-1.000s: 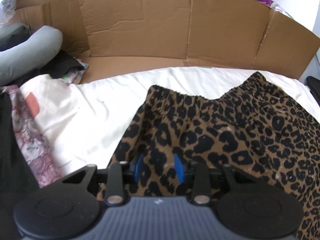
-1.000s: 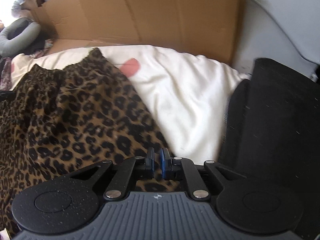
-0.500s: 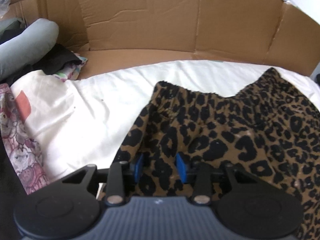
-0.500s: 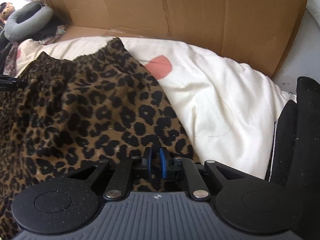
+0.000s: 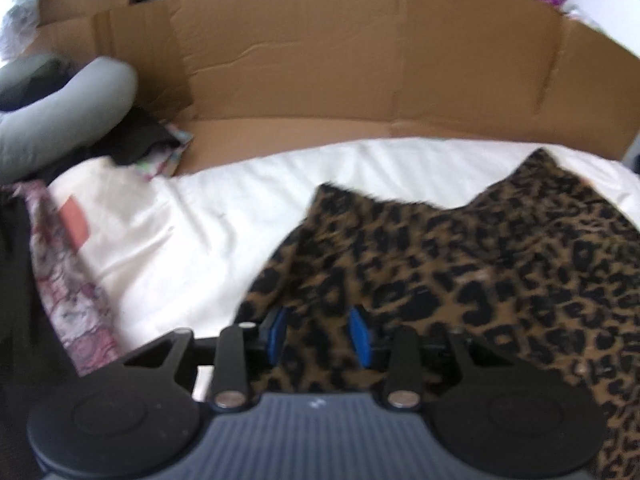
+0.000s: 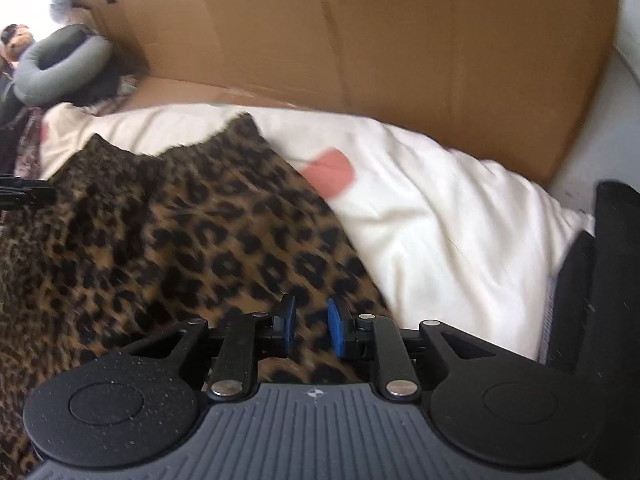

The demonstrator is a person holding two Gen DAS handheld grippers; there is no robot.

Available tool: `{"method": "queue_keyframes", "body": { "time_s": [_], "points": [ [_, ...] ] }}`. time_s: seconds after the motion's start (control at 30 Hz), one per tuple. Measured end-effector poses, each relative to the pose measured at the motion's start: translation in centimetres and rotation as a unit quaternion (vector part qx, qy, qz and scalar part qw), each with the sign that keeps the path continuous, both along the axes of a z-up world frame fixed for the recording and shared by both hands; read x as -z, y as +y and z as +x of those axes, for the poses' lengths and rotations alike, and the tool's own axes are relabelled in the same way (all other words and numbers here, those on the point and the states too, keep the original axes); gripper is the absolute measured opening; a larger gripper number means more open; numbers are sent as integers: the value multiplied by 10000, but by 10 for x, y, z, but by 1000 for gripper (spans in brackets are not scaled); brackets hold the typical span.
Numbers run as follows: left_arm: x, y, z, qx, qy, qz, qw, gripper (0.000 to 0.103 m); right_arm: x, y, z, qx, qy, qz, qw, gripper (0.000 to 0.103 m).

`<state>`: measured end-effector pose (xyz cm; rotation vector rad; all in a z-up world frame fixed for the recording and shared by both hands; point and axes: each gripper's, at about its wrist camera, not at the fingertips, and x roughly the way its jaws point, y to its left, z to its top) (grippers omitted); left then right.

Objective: Fold clothes

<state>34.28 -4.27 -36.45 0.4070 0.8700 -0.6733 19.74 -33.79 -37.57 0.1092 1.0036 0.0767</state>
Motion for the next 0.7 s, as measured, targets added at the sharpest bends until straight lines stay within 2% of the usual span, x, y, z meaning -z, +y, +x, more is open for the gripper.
{"method": "queue_keyframes", "body": {
  "time_s": [0.17,0.37,0.53,0.63,0.7],
  "points": [
    [-8,-21,-8,190,111,-239,9995,38,-2,25,21,-345,-98,55,9993,26],
    [-4,-35,-19,485,256,-391,9977,38,2,55,37,-876,-152,211,9958,33],
    [14,-50,-30,749,246,-185,9967,38,12,78,54,-1154,-106,42,9933,34],
    [28,-54,-28,723,219,65,9971,38,9,77,62,-1161,-192,-29,9931,34],
    [31,-53,-26,704,149,83,9974,38,7,77,68,-1165,-249,-76,9928,34]
  ]
}}
